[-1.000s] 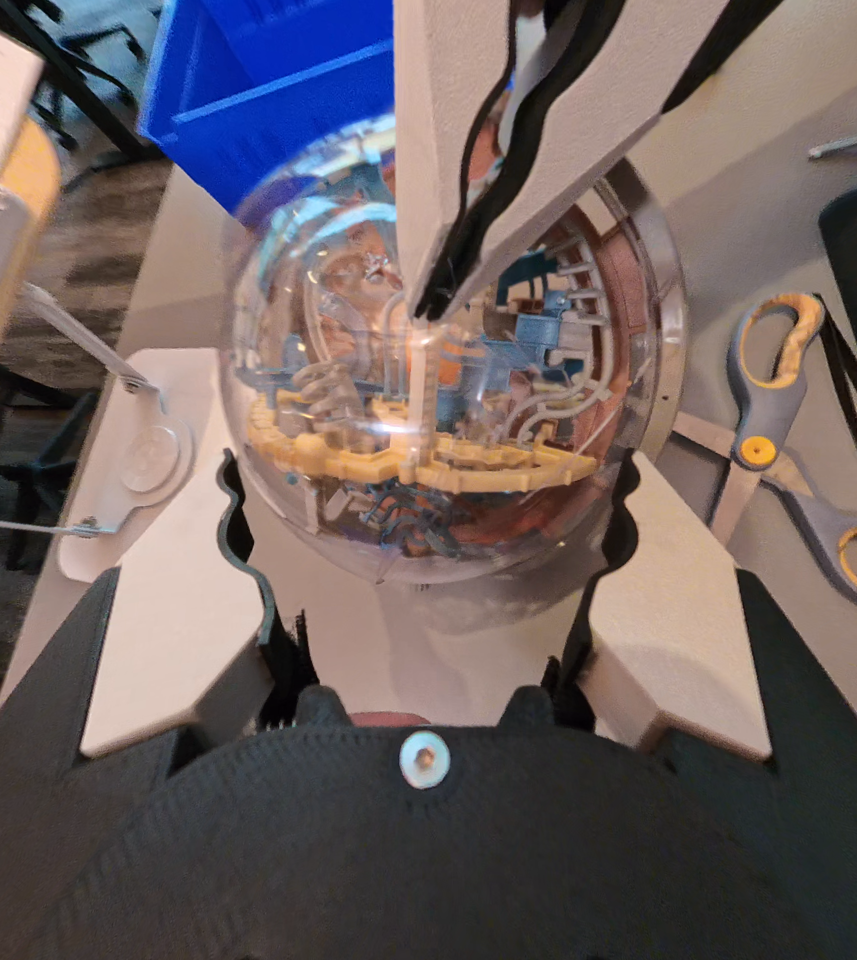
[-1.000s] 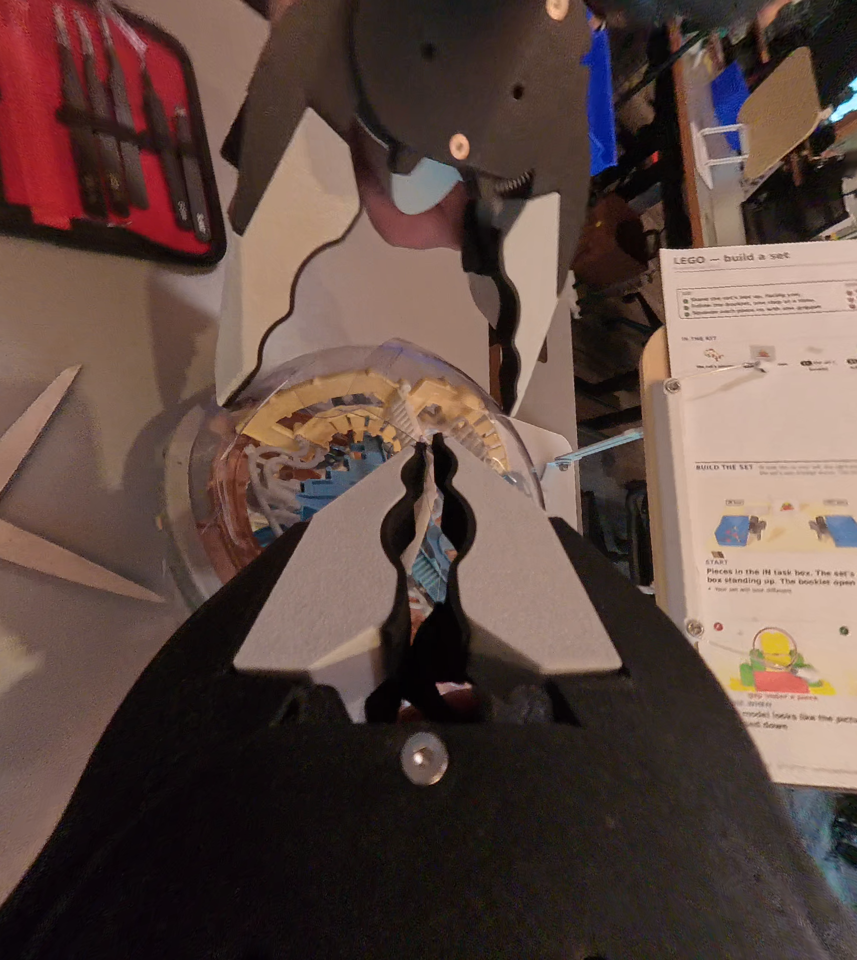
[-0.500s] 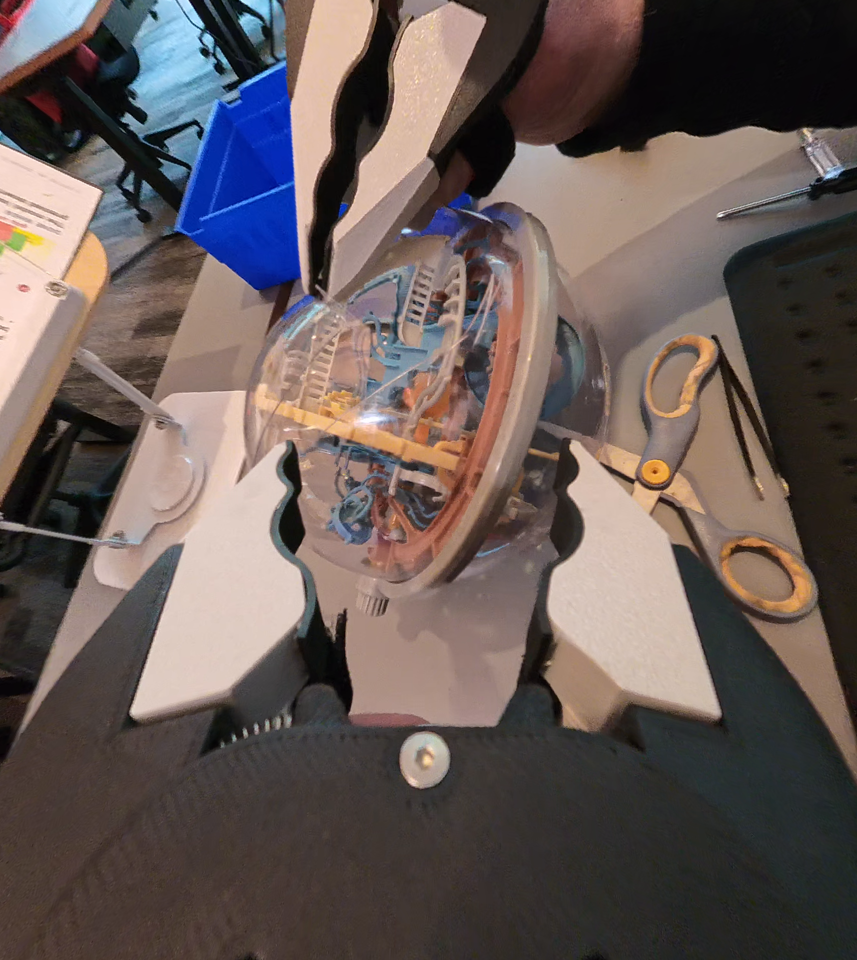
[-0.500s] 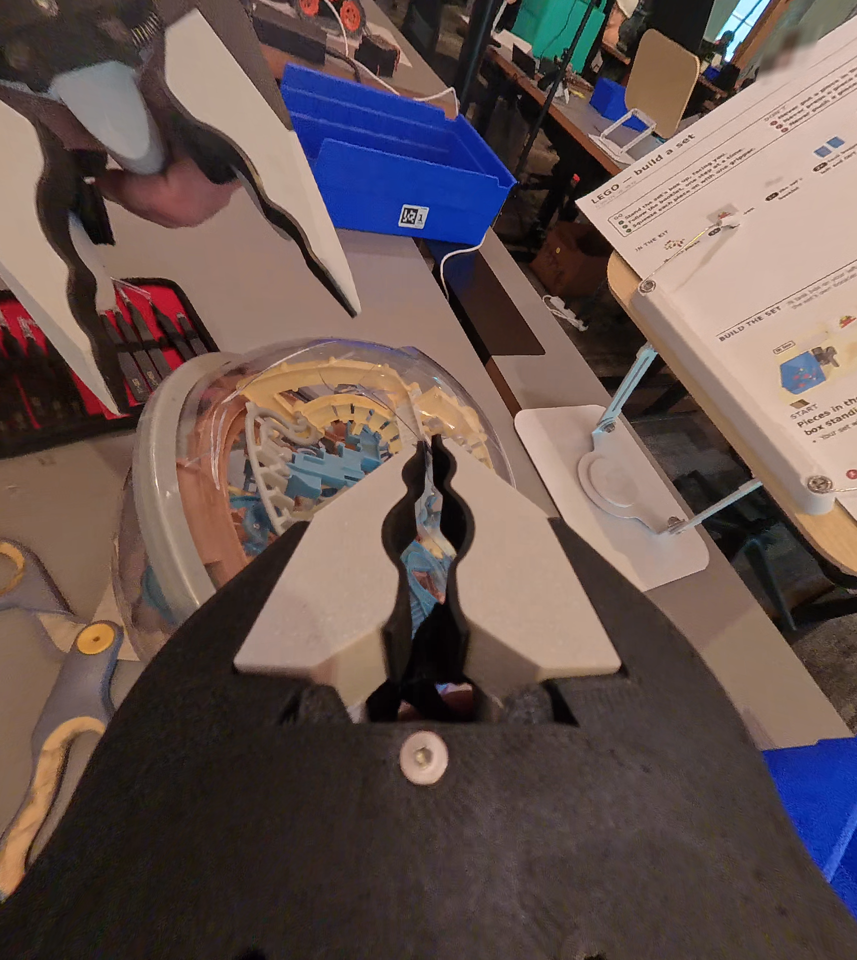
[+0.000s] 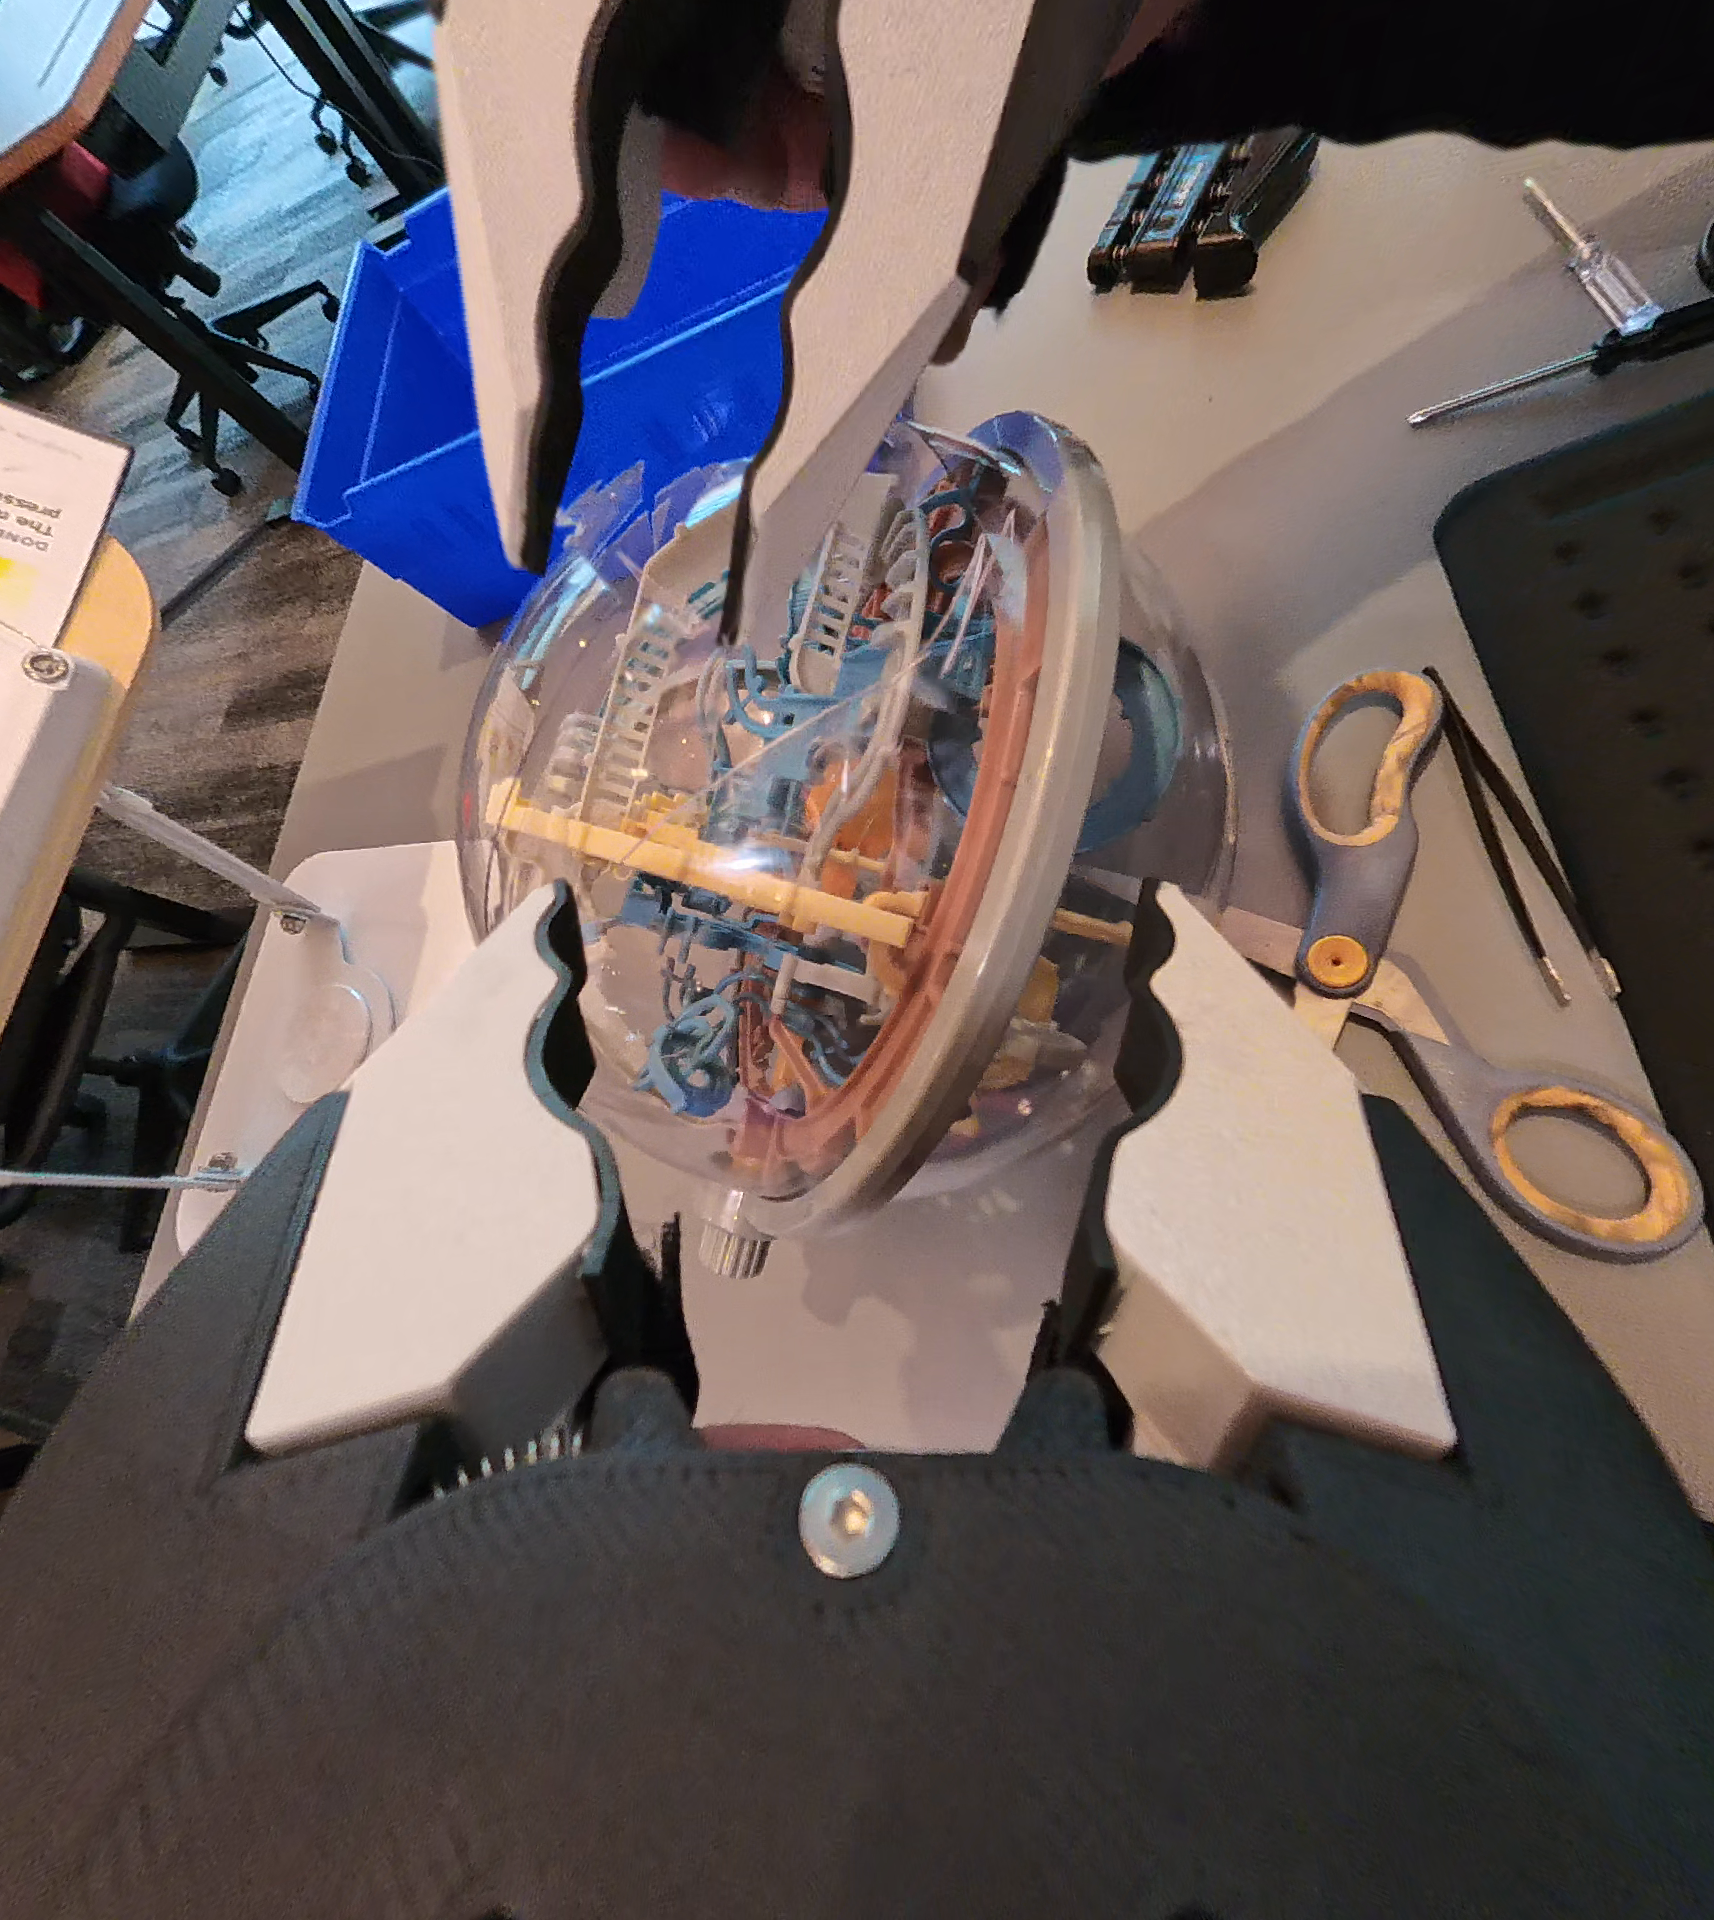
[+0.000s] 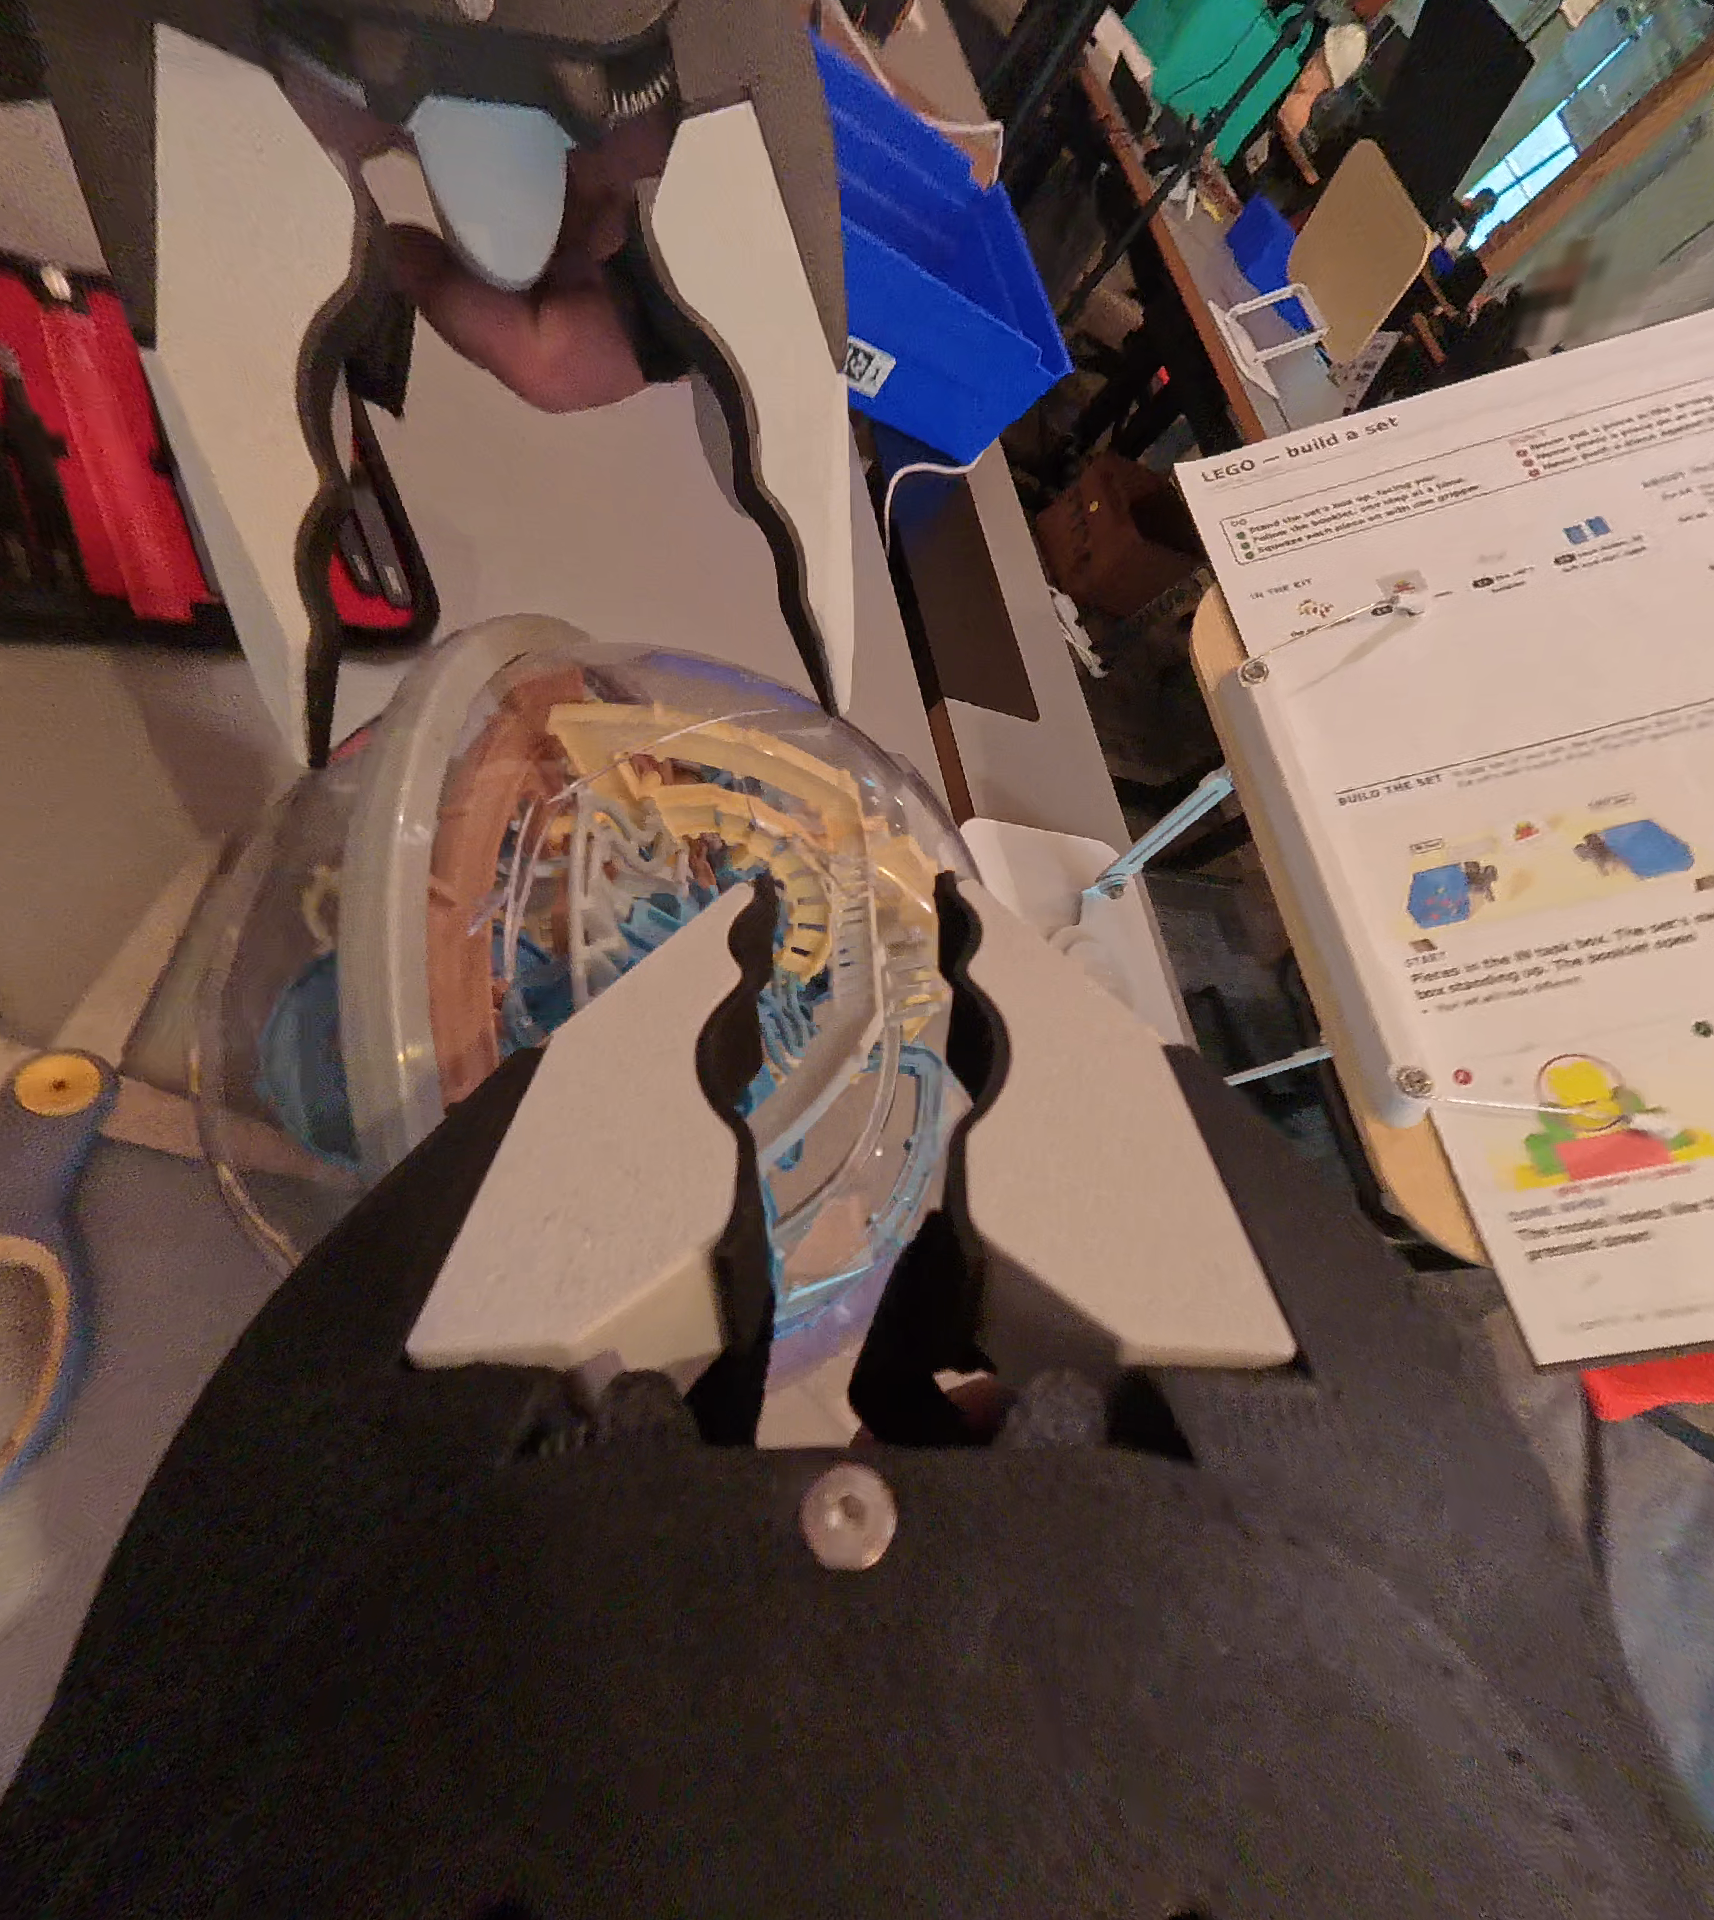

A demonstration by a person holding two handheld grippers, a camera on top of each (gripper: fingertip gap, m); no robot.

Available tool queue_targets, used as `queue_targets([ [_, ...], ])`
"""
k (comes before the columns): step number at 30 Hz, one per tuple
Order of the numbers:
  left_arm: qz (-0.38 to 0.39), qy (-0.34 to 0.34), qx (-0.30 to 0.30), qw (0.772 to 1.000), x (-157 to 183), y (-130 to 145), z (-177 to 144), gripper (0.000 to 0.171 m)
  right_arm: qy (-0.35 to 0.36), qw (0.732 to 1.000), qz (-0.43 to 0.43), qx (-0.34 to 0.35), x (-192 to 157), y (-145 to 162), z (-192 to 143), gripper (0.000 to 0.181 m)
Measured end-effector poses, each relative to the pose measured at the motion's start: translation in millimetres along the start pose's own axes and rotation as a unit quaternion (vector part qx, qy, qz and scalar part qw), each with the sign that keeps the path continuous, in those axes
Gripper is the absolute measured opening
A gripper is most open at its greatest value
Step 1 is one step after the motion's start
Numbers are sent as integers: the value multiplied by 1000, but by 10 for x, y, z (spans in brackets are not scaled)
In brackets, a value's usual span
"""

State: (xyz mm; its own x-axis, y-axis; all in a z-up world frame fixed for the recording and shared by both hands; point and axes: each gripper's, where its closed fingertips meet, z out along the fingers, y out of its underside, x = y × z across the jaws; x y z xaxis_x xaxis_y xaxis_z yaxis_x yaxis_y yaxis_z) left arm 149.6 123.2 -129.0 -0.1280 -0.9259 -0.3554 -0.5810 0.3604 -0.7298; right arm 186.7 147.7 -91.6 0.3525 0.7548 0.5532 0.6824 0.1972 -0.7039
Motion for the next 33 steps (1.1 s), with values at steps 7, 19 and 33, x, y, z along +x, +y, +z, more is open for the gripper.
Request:
queue_targets([
  [7, 2, 9, -19, 1000, -22, 67, 94, 102, -80, 996, 4, -42, 81, 160, 45, 33],
  [19, 6, 15, -19, 1000, -15, 112, 261, 95, -63, 996, 34, -51, 313, 335, 156, 1],
  [33, 13, 107, -18, 994, 12, -94, 356, 119, -7, 997, 75, -2, 406, 154, 86, 0],
])
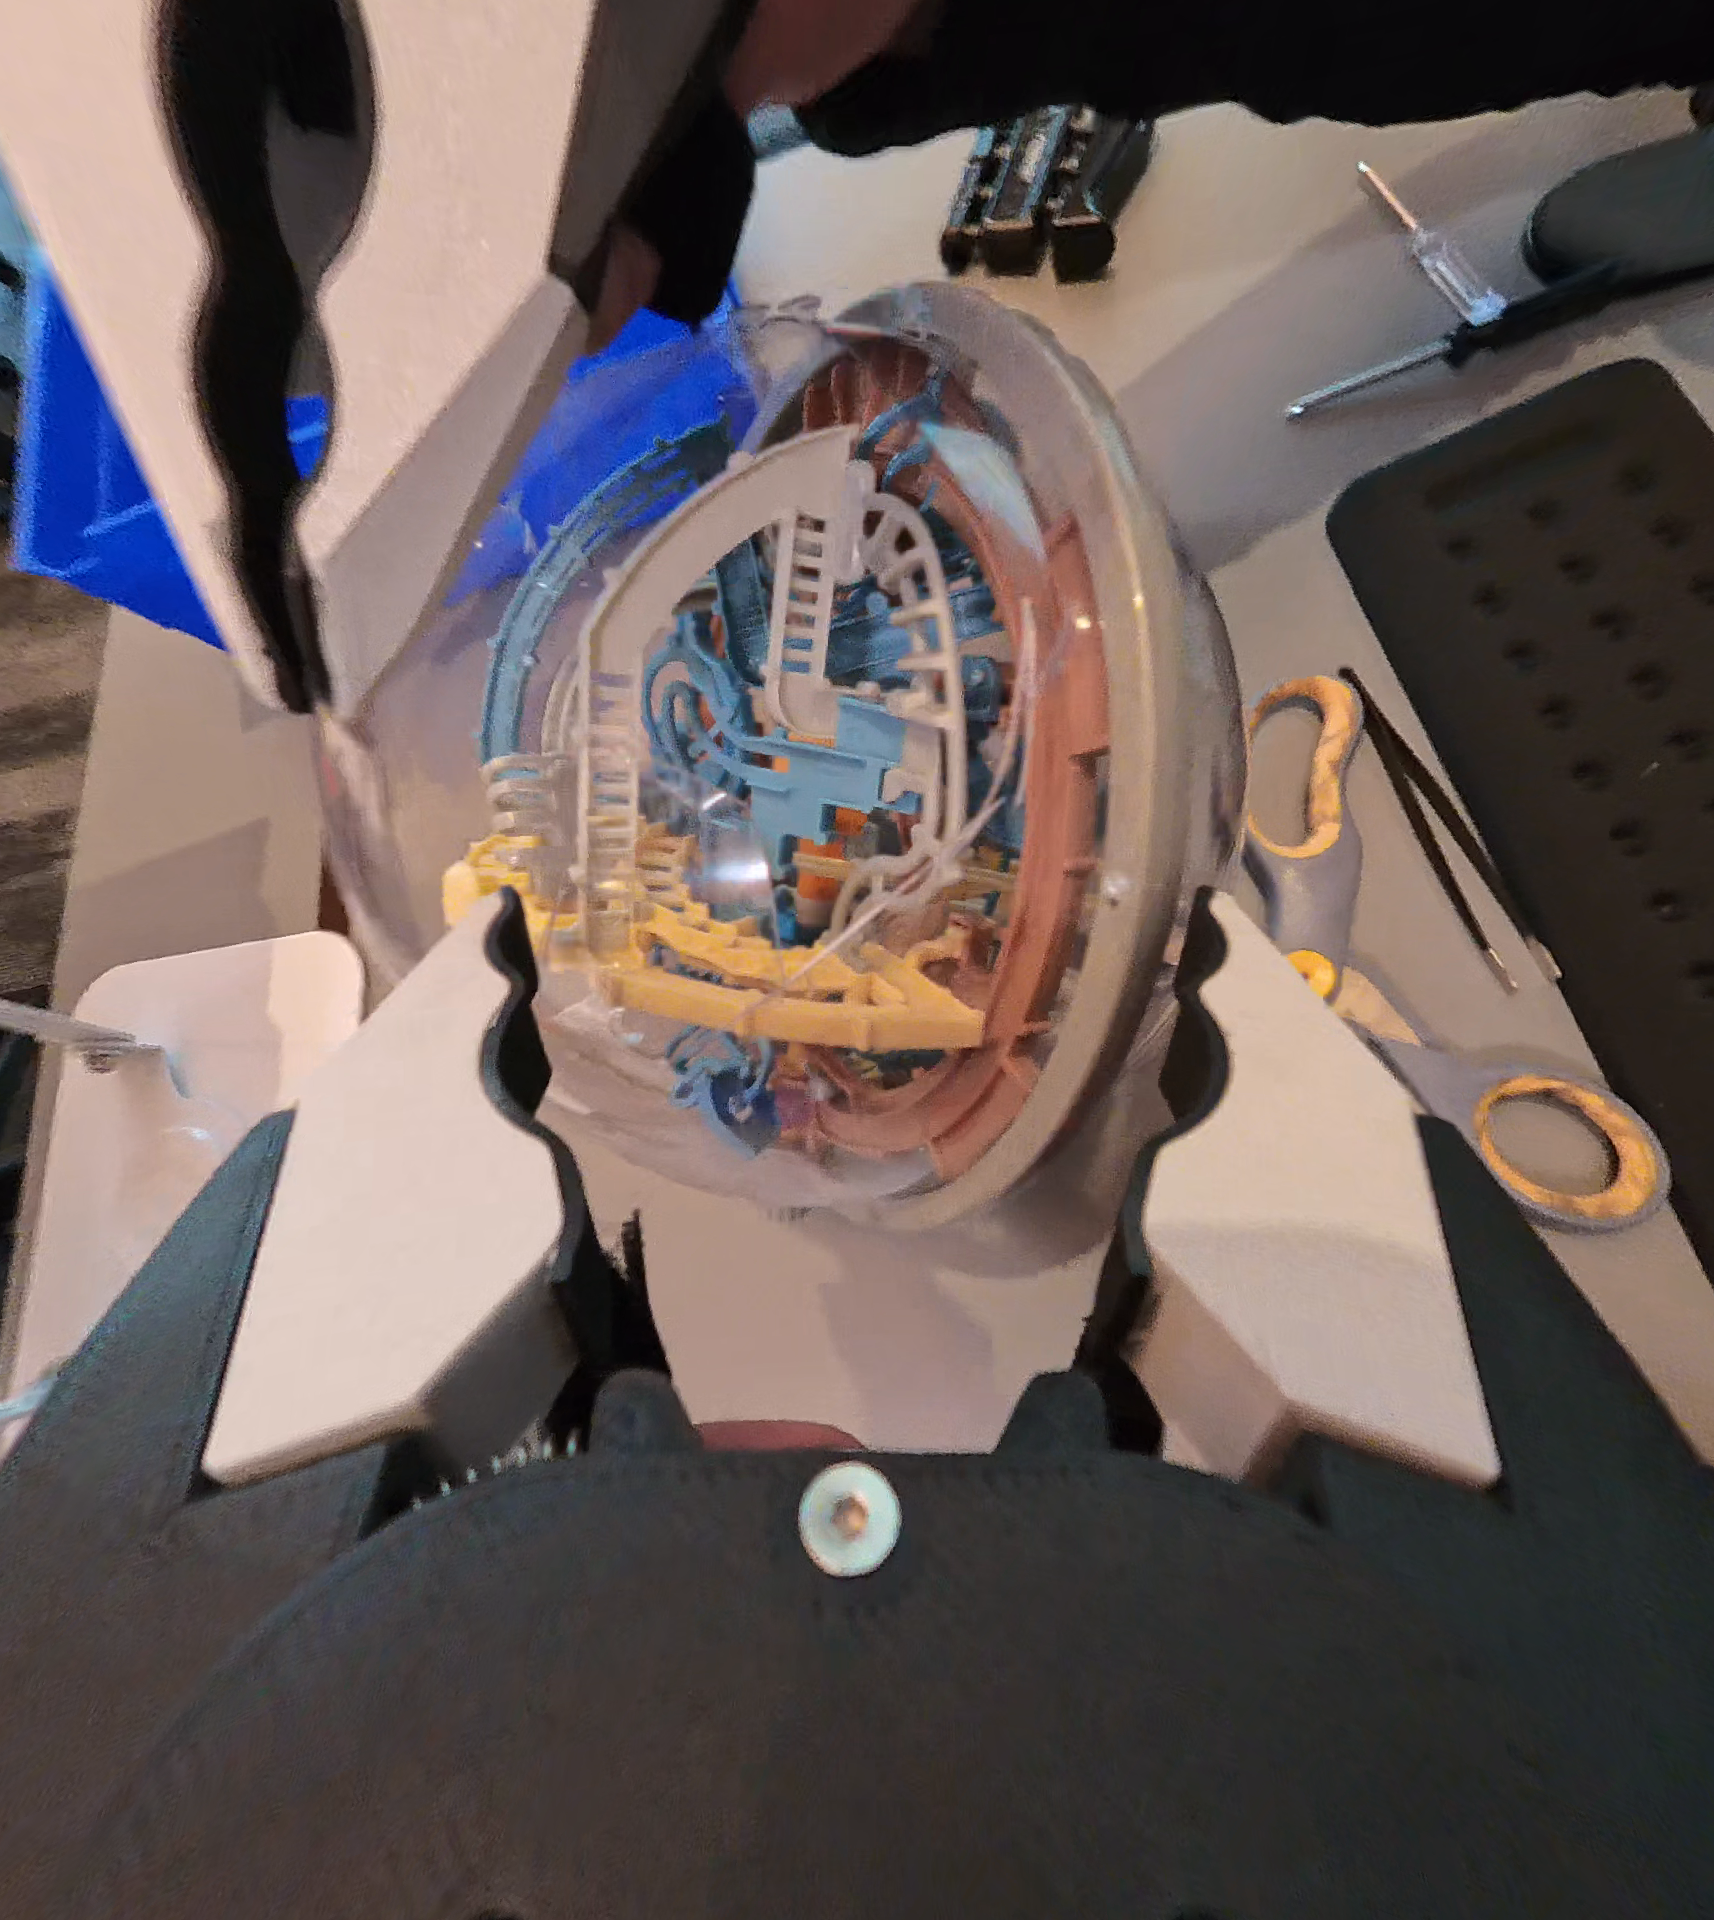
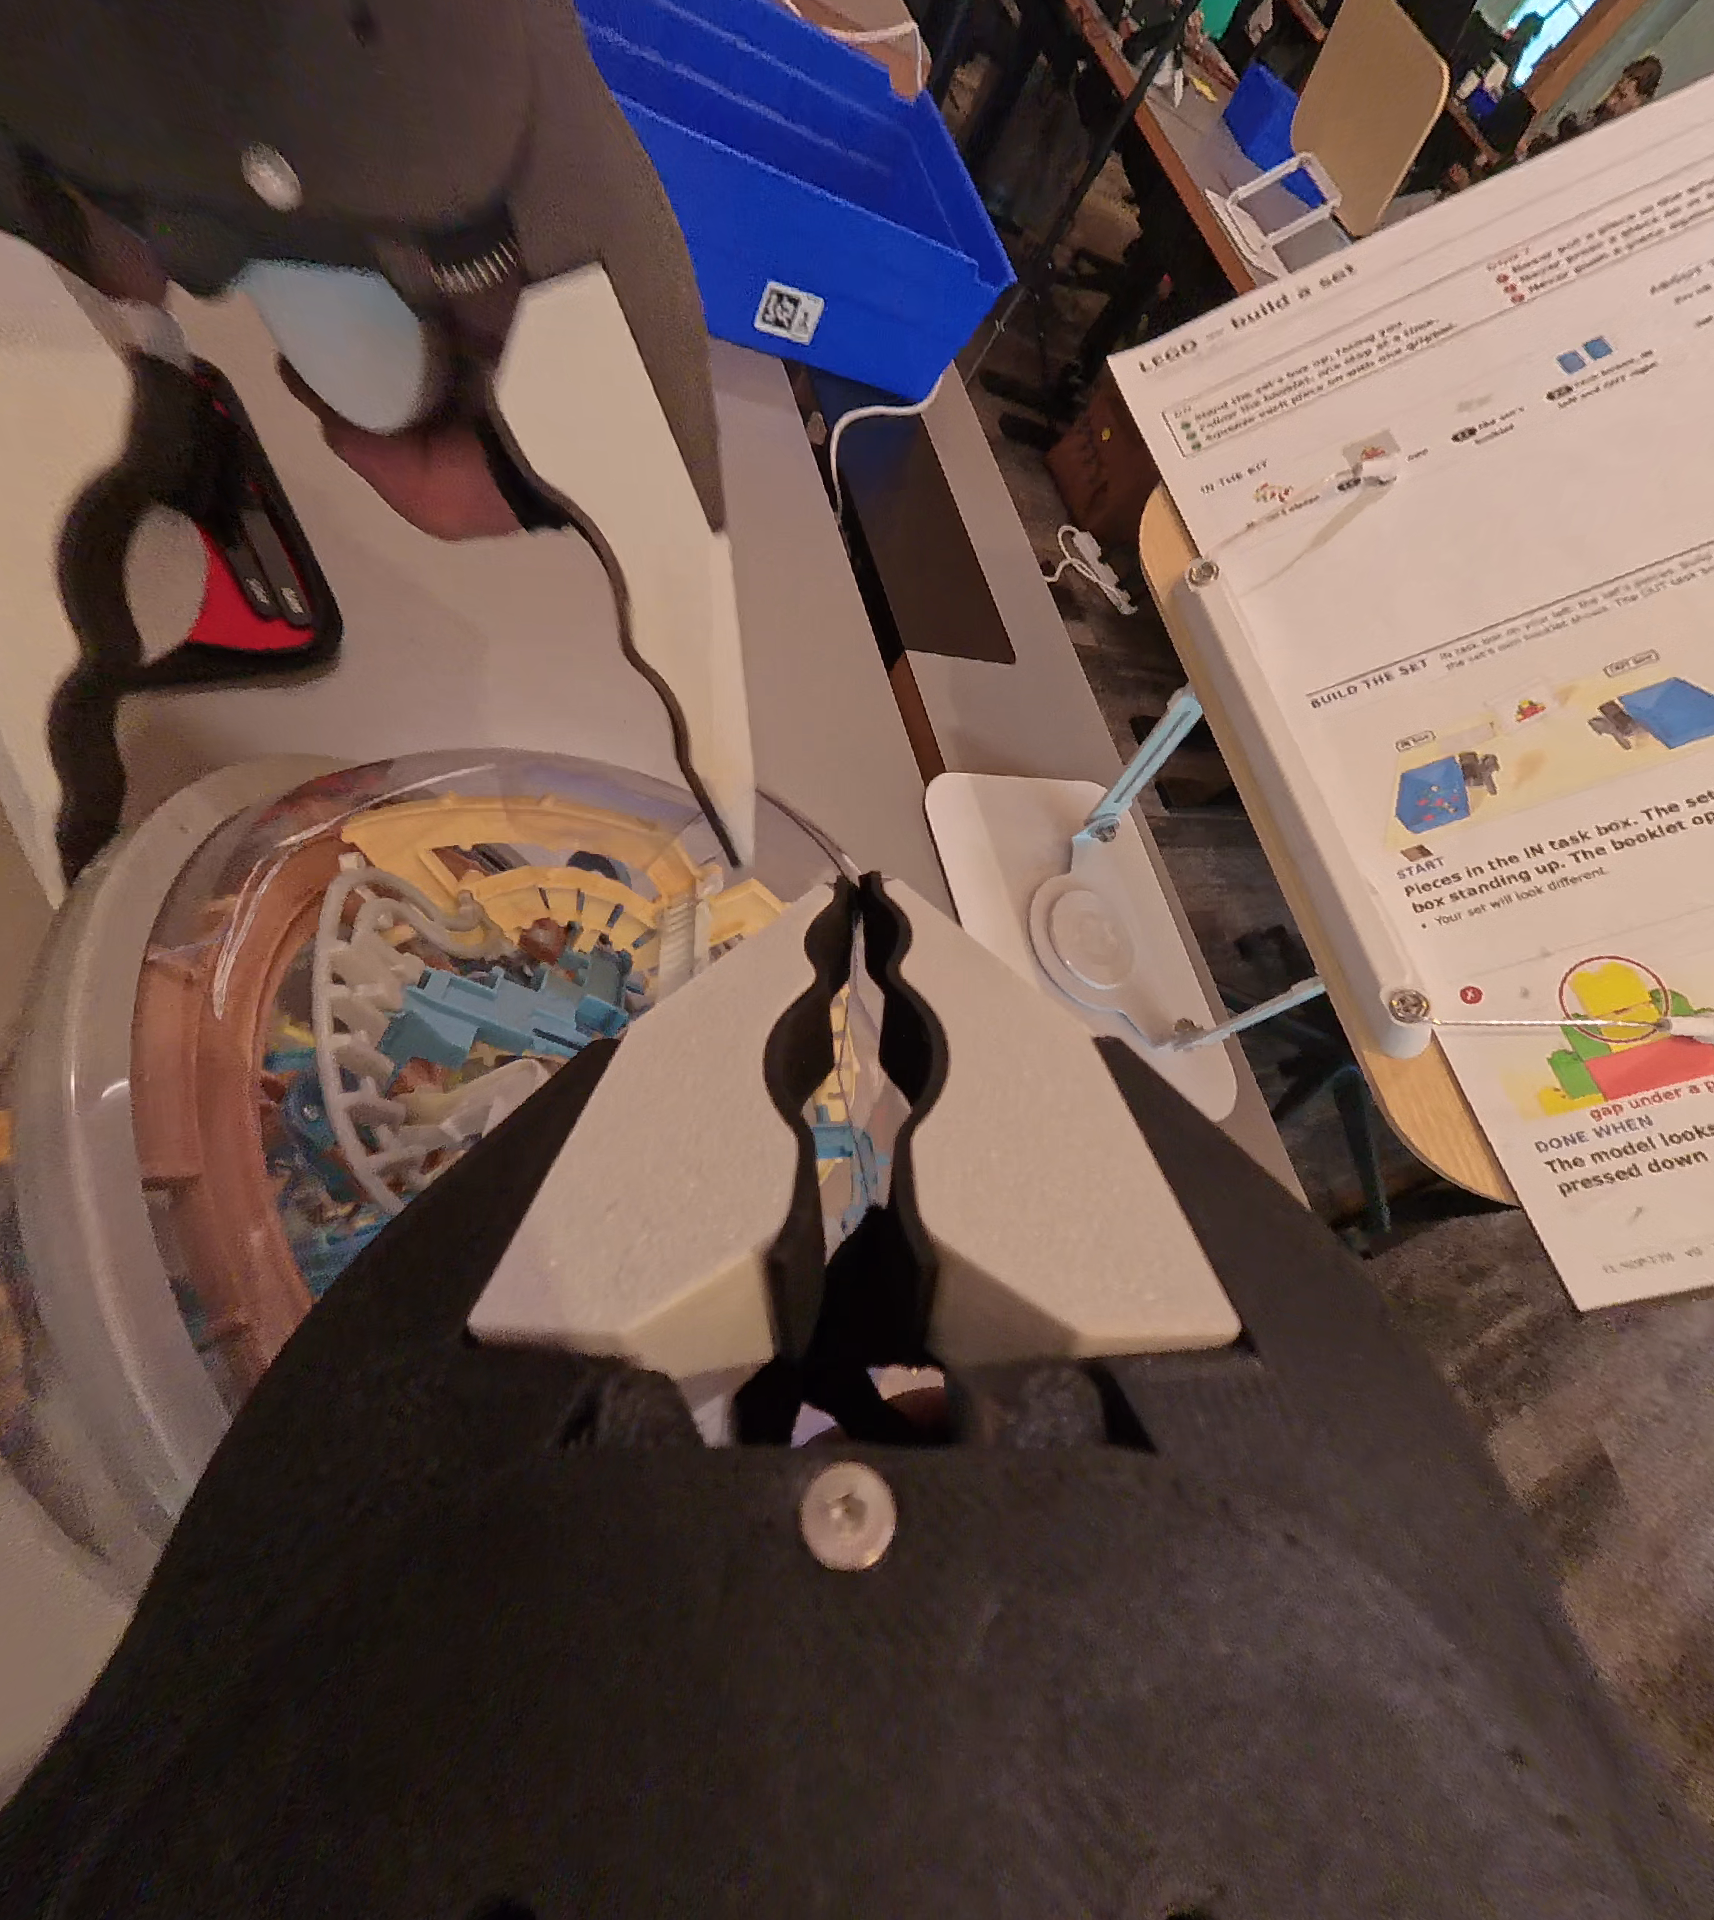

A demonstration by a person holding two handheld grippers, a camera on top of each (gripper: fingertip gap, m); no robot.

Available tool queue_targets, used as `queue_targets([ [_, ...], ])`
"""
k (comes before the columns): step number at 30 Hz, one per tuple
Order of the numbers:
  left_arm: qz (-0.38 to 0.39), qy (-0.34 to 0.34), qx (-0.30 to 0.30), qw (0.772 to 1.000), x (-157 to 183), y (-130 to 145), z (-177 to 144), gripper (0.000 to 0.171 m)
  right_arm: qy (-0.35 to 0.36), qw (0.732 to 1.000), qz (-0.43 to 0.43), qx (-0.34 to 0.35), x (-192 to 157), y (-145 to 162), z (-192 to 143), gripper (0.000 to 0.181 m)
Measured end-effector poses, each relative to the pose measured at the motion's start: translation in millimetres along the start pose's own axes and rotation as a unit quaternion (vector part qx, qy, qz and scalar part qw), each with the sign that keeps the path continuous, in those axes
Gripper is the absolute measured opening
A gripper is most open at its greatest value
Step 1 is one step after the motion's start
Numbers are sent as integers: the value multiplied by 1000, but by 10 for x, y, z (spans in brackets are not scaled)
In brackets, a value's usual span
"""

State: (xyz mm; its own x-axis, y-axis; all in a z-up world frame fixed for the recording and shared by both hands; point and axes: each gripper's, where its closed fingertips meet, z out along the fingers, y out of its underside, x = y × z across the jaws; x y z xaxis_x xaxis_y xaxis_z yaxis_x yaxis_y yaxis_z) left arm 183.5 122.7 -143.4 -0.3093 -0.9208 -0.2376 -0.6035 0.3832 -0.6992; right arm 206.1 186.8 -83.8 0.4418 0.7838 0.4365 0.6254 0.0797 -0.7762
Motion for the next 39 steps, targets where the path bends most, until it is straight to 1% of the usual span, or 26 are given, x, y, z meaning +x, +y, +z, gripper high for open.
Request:
queue_targets([
  [2, 2, 25, -1, 1000, 48, 3, 84, 121, -6, 1000, 3, 6, -22, -39, -18, 0],
  [4, 14, 27, -24, 999, 71, 59, 181, 128, -6, 1000, 2, 4, -29, -38, -21, 0],
  [12, 47, 16, -31, 998, 179, 14, 334, 126, -15, 999, 31, 4, -27, -52, -54, 0],
  [16, 50, 4, -26, 998, 189, -9, 367, 125, -32, 996, 79, 26, -11, -51, -56, 0],
  [22, 54, -4, -36, 998, 210, -20, 422, 124, -41, 993, 106, 24, 23, -32, -6, 0],
  [27, 63, -17, -59, 996, 193, 22, 482, 123, -47, 993, 109, -8, 38, -3, 67, 0],
  [30, 63, -20, -62, 996, 185, 30, 484, 122, -54, 993, 107, -17, 47, 1, 101, 0],
  [35, 60, -28, -58, 996, 184, 28, 490, 122, -48, 992, 115, -8, 63, -10, 117, 0],
  [39, 65, -34, -76, 994, 182, 51, 485, 122, -45, 992, 121, -5, 62, -19, 129, 0],
])
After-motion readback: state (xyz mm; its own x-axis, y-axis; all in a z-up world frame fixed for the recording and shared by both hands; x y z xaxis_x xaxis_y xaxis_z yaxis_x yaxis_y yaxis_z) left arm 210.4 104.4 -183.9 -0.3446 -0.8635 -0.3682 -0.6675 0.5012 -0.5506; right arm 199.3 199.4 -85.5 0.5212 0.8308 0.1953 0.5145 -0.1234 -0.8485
